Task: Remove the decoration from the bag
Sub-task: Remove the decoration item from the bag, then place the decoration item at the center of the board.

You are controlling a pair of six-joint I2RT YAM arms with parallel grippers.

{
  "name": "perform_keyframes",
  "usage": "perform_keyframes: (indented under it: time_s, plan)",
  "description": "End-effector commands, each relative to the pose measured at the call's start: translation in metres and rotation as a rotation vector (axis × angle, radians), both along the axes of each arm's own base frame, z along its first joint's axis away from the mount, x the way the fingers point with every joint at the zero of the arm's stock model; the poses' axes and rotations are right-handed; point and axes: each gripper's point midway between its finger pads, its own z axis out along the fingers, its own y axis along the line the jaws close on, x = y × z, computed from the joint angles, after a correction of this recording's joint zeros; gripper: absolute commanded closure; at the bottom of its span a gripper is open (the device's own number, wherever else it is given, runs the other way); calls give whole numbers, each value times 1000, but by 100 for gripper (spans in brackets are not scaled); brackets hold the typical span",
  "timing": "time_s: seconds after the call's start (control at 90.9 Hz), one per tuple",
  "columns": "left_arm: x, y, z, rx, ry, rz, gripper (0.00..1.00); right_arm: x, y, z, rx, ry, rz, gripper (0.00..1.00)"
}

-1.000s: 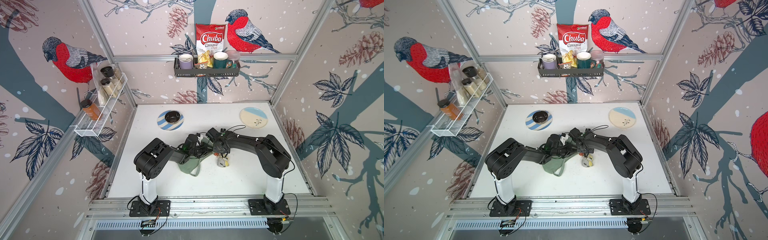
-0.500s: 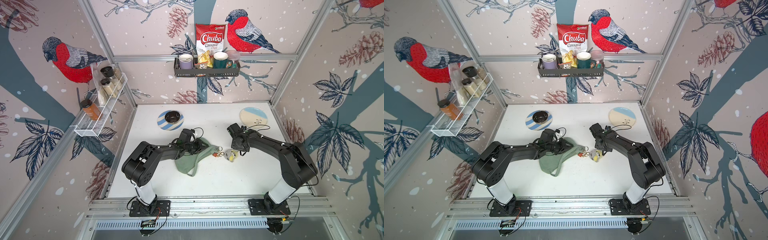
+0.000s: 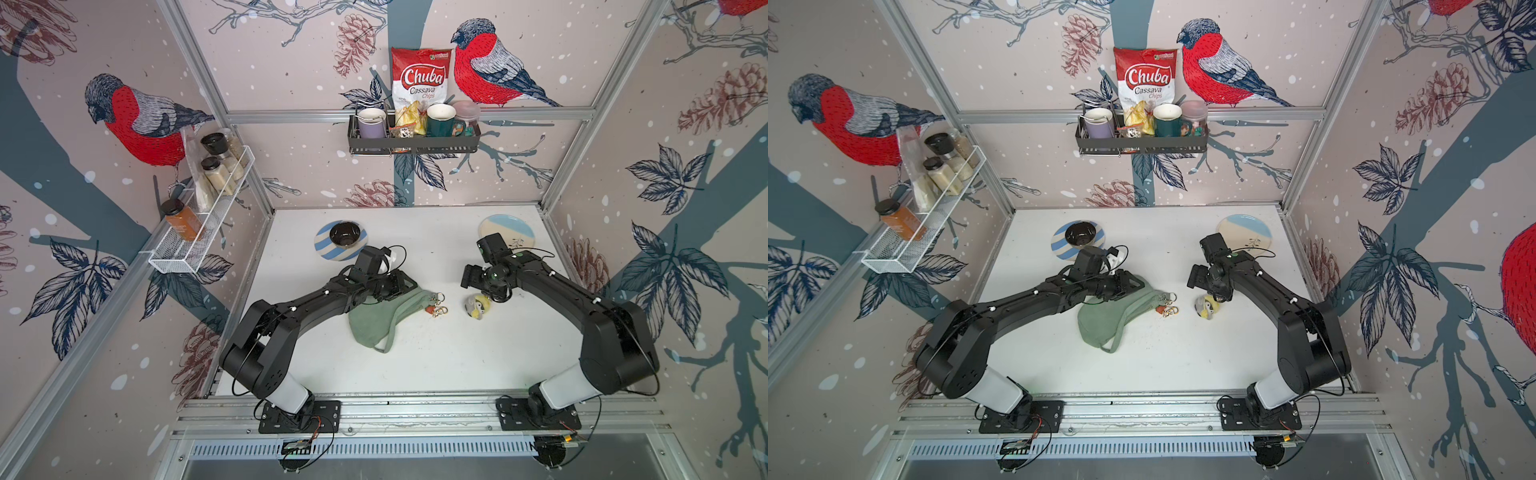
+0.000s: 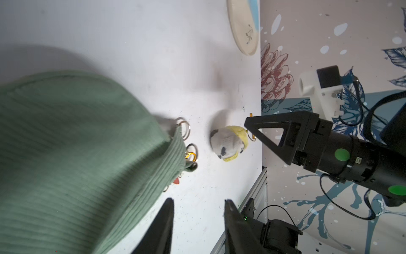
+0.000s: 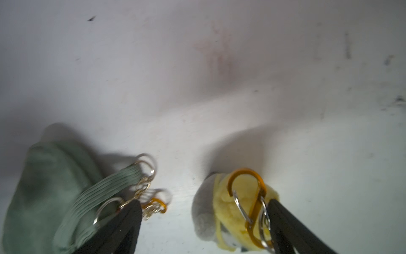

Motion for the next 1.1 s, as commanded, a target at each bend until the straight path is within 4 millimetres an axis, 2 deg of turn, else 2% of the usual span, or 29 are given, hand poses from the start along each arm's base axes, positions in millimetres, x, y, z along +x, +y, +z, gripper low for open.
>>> perform_keyframes:
  time_s: [0.0,0.088,0.143,0.253,0.341,0.473,0.638,0.748,0.968,1.089]
  plan:
    - [-3,-21,21,-28,-133,-93,58,-13,31,13,173,-21,137,12]
    - [-7,-44,21,-152,-155,-125,58,-10,54,34,387,-139,221,22]
    - [-3,-52,18,-241,-114,-105,59,-13,62,44,450,-213,295,25]
    - [7,-65,31,-415,-25,-71,59,-31,72,46,410,-301,477,23]
    - [4,-75,46,-487,19,-88,55,-37,73,39,349,-311,550,22]
    - [-9,-80,39,-442,72,-113,52,-38,78,36,312,-307,593,20]
    - [-18,-76,4,-346,131,-117,57,-38,85,40,311,-319,611,19]
    - [-15,-77,-13,-311,163,-106,57,-39,87,43,319,-329,615,17]
    - [-17,-90,-6,-337,162,-126,60,-41,88,44,297,-321,629,16]
    - [-18,-93,-9,-341,175,-128,68,-44,93,43,302,-313,642,17]
